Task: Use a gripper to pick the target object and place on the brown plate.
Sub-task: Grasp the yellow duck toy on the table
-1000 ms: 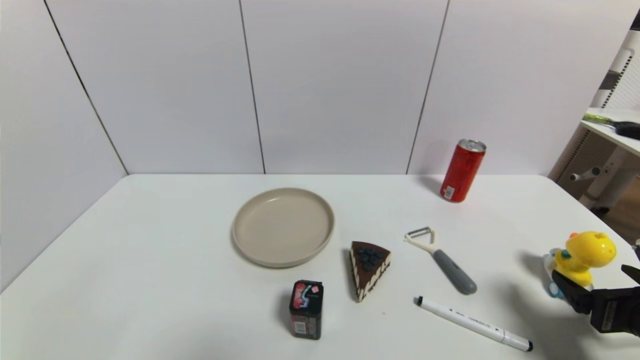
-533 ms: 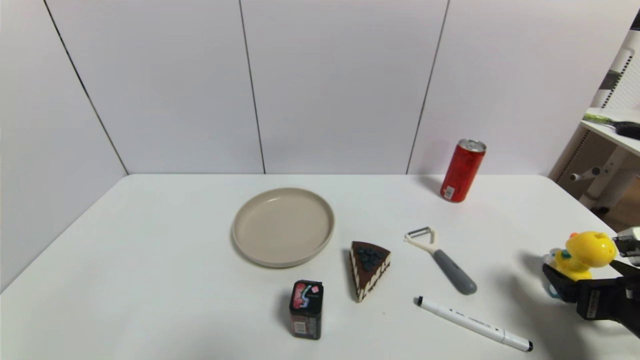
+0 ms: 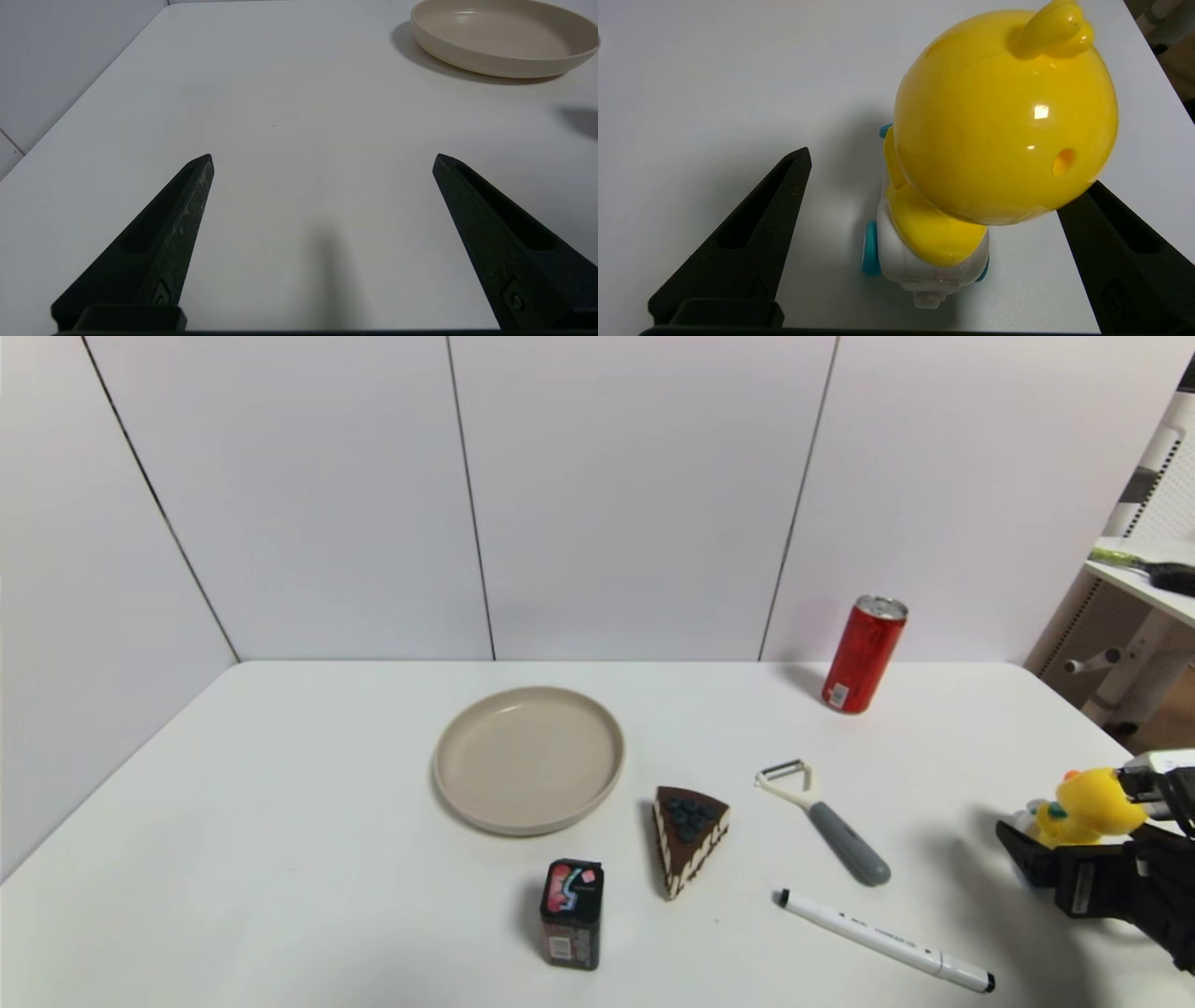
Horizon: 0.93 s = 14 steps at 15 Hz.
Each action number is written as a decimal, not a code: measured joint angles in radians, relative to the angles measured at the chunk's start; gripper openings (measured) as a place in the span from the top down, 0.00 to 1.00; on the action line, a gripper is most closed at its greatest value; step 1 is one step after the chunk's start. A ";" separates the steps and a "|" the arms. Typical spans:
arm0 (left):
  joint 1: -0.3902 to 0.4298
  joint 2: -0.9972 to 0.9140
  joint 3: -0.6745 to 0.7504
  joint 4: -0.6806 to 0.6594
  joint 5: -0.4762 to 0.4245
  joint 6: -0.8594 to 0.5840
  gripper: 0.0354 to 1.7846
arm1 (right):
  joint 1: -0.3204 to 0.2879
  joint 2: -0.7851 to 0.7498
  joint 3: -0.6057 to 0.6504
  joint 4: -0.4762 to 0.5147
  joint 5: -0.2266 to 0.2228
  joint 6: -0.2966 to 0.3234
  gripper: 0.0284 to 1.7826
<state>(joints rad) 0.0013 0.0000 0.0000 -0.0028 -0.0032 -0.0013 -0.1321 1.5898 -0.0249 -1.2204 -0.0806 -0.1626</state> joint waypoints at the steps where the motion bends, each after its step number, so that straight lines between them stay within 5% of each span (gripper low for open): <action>1: 0.000 0.000 0.000 0.000 0.000 0.000 0.06 | -0.001 0.006 -0.002 -0.001 0.001 0.001 0.05; 14: 0.000 0.000 0.000 0.000 0.000 0.000 0.06 | -0.001 0.089 -0.036 -0.075 0.014 0.023 0.05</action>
<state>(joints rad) 0.0013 0.0000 0.0000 -0.0028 -0.0028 -0.0013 -0.1332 1.6783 -0.0606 -1.2951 -0.0668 -0.1400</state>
